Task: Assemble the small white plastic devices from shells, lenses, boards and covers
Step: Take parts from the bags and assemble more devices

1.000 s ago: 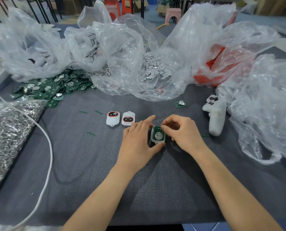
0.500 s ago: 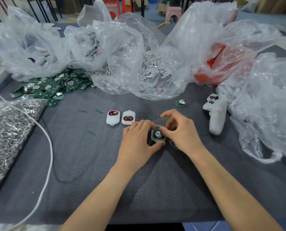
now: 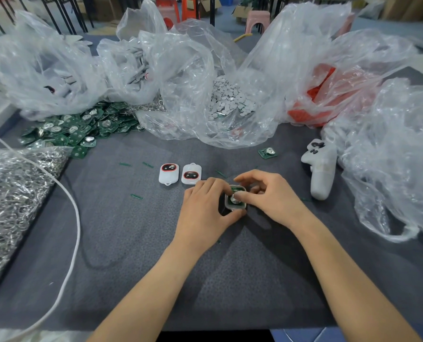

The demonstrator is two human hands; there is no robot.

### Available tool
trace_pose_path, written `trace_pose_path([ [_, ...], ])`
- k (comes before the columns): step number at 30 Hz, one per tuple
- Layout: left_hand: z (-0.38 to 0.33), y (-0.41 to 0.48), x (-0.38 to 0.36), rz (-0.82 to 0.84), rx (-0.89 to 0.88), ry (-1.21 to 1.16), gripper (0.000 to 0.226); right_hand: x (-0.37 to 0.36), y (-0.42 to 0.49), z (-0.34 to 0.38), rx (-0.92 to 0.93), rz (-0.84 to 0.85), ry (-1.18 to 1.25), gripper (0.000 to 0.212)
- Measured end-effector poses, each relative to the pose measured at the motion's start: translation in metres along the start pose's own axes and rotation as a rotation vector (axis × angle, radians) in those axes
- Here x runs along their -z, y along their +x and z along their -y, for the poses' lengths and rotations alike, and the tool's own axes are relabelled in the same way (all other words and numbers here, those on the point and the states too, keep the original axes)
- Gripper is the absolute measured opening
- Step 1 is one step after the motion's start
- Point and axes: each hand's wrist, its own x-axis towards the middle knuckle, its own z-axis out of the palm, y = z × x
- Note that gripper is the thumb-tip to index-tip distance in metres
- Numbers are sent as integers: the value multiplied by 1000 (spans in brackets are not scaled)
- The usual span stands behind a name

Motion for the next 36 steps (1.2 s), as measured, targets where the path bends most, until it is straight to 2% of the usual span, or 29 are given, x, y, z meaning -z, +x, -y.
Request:
trace_pose_path([
  [8,-4,-1,2,-24,22,-203,36,0,-2,5,32,47,141,34],
  [23,-2,-2,1,-113,-19,-293,39,-7,-1,6,106,-3,225,32],
  [27,-2,-2,5,-69,56,-430,43,-7,-1,5,104,8,292,40],
  [31,0,0,6,-85,170,-543,35,-8,-3,5,86,12,399,52],
  [36,3,4,7,-33,212,-585,24,-9,-4,8,62,38,416,41],
])
